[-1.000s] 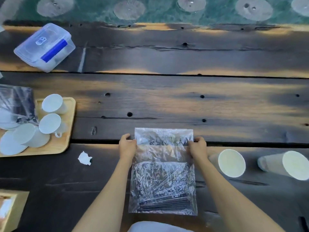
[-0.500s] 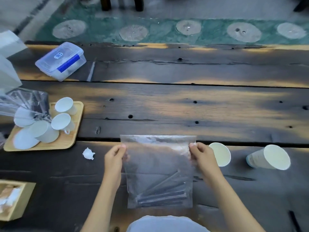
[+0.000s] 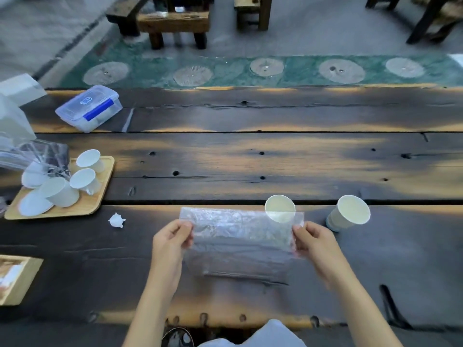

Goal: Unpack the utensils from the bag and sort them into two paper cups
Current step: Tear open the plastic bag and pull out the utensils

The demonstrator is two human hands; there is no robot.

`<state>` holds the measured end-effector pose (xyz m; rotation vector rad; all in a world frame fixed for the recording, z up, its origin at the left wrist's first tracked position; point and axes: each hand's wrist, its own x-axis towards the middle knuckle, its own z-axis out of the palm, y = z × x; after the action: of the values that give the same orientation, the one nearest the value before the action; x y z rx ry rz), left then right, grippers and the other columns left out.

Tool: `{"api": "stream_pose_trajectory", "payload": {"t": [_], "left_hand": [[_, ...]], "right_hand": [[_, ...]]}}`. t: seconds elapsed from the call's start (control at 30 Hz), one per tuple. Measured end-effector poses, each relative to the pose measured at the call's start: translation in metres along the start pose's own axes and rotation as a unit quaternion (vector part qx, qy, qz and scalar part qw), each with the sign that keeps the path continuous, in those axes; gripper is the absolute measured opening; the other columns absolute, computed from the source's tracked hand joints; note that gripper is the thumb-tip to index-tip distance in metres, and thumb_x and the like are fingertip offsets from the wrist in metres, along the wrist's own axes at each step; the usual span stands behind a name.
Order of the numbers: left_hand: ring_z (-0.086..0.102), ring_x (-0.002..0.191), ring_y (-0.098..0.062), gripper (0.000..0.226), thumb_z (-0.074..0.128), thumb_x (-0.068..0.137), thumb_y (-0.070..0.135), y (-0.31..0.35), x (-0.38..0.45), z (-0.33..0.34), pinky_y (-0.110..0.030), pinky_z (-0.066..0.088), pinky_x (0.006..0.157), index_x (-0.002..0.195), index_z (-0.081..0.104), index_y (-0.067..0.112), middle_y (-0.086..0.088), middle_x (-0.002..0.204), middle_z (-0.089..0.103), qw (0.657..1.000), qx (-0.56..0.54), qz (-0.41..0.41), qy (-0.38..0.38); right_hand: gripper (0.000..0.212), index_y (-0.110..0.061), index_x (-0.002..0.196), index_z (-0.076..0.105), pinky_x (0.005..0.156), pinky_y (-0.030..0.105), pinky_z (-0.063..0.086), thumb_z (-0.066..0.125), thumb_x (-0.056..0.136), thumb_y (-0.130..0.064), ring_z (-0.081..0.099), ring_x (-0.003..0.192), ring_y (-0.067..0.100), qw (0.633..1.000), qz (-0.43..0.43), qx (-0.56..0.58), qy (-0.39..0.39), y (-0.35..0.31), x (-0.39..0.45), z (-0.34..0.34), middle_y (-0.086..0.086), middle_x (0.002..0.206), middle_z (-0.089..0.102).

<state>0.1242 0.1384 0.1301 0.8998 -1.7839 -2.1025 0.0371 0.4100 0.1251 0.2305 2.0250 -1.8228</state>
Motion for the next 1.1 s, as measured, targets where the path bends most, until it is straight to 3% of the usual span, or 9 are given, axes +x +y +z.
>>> {"api": "stream_pose_trajectory", "payload": {"t": [0.13,0.23,0.33,0.4,0.5,0.6,0.7,0.93,1.1], "left_hand": [[0.046,0.064,-0.017,0.025,0.053,0.098,0.008,0.007,-0.036,0.035,-0.033,0.037,0.066,0.079,0.066,-0.002,-0.004,0.066,0.053,0.999,0.012,0.020,-0.036],[0.045,0.066,-0.018,0.023,0.058,0.095,0.011,0.017,-0.060,0.067,-0.032,0.037,0.067,0.080,0.065,-0.005,-0.007,0.068,0.051,0.996,0.027,0.053,-0.060],[0.046,0.067,-0.018,0.024,0.061,0.092,0.017,0.031,-0.083,0.095,-0.030,0.039,0.066,0.077,0.066,0.000,-0.007,0.067,0.051,0.988,0.066,0.106,-0.087],[0.048,0.065,-0.014,0.024,0.061,0.096,0.015,0.038,-0.095,0.107,-0.023,0.041,0.063,0.075,0.068,0.005,-0.006,0.065,0.052,0.979,0.102,0.142,-0.106],[0.049,0.066,-0.010,0.020,0.059,0.096,0.013,0.048,-0.109,0.120,-0.019,0.042,0.062,0.085,0.073,0.004,-0.005,0.068,0.055,0.969,0.103,0.171,-0.143],[0.056,0.069,-0.002,0.018,0.056,0.096,0.010,0.054,-0.115,0.121,-0.015,0.045,0.067,0.094,0.072,0.003,0.008,0.074,0.067,0.963,0.099,0.174,-0.178],[0.062,0.077,-0.010,0.024,0.051,0.099,0.017,0.056,-0.115,0.114,-0.019,0.048,0.073,0.098,0.072,0.007,0.002,0.083,0.070,0.949,0.130,0.202,-0.206],[0.053,0.070,-0.004,0.024,0.050,0.098,0.020,0.056,-0.108,0.102,-0.019,0.041,0.066,0.087,0.072,0.022,0.008,0.072,0.060,0.938,0.155,0.213,-0.224],[0.053,0.069,-0.009,0.028,0.049,0.097,0.026,0.056,-0.104,0.085,-0.021,0.043,0.066,0.079,0.070,0.019,0.004,0.069,0.058,0.941,0.166,0.203,-0.214]], "right_hand": [[0.015,-0.010,0.106,0.061,0.080,0.036,0.054,0.058,0.092,-0.011,0.062,0.087,0.021,0.985,-0.045,-0.104,0.131,-0.007,-0.011,-0.047,0.005,0.099,0.066],[0.021,-0.011,0.110,0.061,0.086,0.022,0.042,0.059,0.090,-0.005,0.057,0.096,0.015,0.923,-0.248,-0.218,0.195,-0.033,-0.028,-0.065,0.001,0.106,0.062],[0.017,-0.009,0.102,0.067,0.080,0.011,0.040,0.063,0.088,-0.001,0.057,0.083,0.007,0.867,-0.414,-0.269,0.071,-0.064,-0.044,-0.059,0.000,0.093,0.065],[0.016,-0.011,0.105,0.068,0.079,0.019,0.043,0.064,0.090,-0.007,0.057,0.085,0.013,0.826,-0.475,-0.301,-0.028,-0.074,-0.048,-0.046,0.000,0.093,0.064],[0.020,-0.012,0.107,0.070,0.079,0.031,0.044,0.062,0.091,-0.021,0.052,0.088,0.022,0.789,-0.512,-0.331,-0.074,-0.076,-0.049,-0.034,0.002,0.097,0.062],[0.028,-0.014,0.108,0.070,0.080,0.038,0.046,0.069,0.086,-0.031,0.050,0.090,0.022,0.793,-0.510,-0.324,-0.081,-0.073,-0.049,-0.031,0.001,0.100,0.060],[0.030,-0.016,0.103,0.068,0.079,0.033,0.044,0.069,0.085,-0.039,0.050,0.087,0.021,0.795,-0.507,-0.319,-0.099,-0.073,-0.054,-0.027,-0.002,0.097,0.059],[0.017,-0.010,0.083,0.069,0.070,0.029,0.042,0.060,0.093,-0.021,0.054,0.075,0.016,0.839,-0.476,-0.250,-0.077,-0.074,-0.058,-0.017,0.001,0.080,0.063],[0.025,-0.008,0.079,0.066,0.064,0.032,0.044,0.056,0.094,-0.025,0.053,0.065,0.007,0.912,-0.374,-0.162,-0.047,-0.085,-0.061,-0.021,-0.007,0.067,0.061]]}}
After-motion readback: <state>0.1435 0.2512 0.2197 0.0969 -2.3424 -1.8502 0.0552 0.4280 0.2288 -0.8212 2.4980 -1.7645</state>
